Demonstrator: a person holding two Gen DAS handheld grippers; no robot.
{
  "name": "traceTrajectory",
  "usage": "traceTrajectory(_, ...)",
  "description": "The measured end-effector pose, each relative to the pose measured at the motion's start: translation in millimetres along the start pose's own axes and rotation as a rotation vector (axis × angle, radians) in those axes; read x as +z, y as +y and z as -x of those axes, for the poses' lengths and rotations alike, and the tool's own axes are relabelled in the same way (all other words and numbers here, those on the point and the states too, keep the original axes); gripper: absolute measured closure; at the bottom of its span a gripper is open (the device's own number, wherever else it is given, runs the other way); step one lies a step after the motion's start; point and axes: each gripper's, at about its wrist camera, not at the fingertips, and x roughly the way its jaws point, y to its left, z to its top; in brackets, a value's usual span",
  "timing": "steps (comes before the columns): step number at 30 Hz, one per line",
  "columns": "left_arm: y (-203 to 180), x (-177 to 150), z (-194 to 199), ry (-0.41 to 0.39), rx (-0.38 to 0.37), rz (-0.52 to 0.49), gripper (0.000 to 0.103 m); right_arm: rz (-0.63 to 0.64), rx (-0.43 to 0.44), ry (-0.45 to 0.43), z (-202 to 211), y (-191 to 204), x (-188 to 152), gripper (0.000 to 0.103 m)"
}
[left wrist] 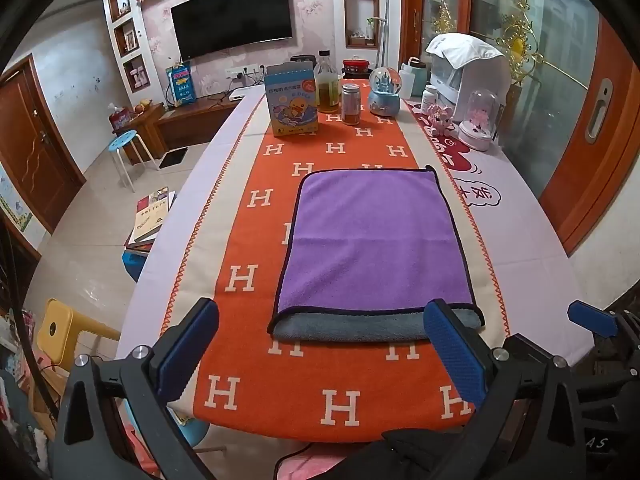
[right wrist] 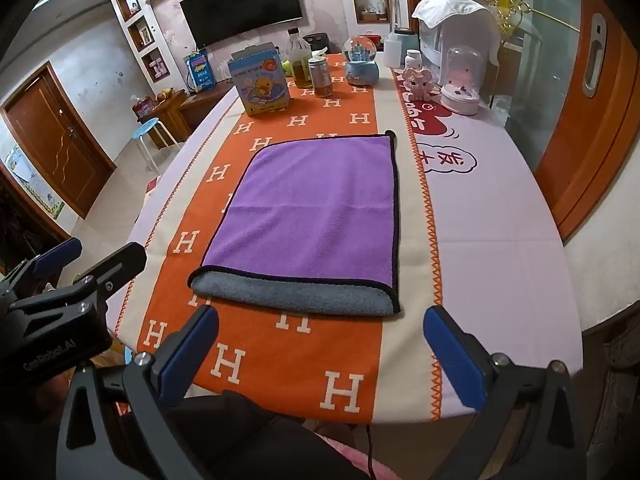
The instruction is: Fold towel
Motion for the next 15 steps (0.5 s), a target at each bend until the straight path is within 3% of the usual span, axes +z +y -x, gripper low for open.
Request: traceTrajectory(15,0.1,0.1,-0.3,0.006,-0.004,0.003,0.001,-0.001,-0.001,0.002,0.6,1.8,-0.6,0.001)
